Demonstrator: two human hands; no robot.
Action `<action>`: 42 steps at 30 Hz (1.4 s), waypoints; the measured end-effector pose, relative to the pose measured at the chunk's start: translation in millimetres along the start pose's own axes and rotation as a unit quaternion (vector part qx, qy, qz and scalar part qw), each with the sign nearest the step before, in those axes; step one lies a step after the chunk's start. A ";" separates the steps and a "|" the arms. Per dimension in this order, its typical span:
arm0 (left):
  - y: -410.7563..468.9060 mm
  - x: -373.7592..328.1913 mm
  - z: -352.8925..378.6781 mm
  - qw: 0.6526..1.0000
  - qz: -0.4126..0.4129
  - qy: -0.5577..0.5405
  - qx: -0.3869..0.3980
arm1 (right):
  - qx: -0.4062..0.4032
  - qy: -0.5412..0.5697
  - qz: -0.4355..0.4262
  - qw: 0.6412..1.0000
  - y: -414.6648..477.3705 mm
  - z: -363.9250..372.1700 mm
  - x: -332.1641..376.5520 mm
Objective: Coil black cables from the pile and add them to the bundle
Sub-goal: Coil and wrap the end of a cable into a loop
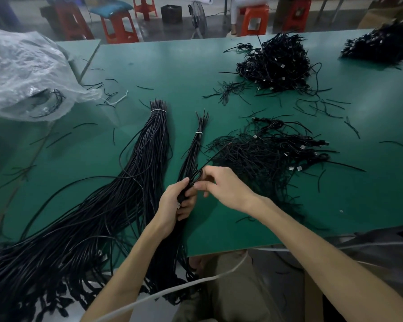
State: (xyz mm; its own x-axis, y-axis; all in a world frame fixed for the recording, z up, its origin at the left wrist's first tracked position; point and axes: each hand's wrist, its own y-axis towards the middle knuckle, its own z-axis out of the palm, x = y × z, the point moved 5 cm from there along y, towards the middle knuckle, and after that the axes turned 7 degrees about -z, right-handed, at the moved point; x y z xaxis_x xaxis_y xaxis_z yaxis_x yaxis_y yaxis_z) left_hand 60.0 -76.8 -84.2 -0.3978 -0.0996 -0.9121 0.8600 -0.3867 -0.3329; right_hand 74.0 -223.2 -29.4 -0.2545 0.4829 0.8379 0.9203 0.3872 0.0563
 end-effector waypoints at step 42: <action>-68.8 -107.9 28.4 0.890 0.287 0.338 -0.106 | -0.104 -0.052 -0.188 0.975 -47.7 -33.4 78.4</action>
State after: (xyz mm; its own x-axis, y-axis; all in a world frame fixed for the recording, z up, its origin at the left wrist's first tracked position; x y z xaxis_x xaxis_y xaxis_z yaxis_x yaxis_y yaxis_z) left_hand 34.7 -65.5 43.9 0.3482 0.3775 -0.8580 0.9290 -0.2612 0.2620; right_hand 20.1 -230.1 51.7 -0.6039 0.4192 0.6779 0.7942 0.3889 0.4670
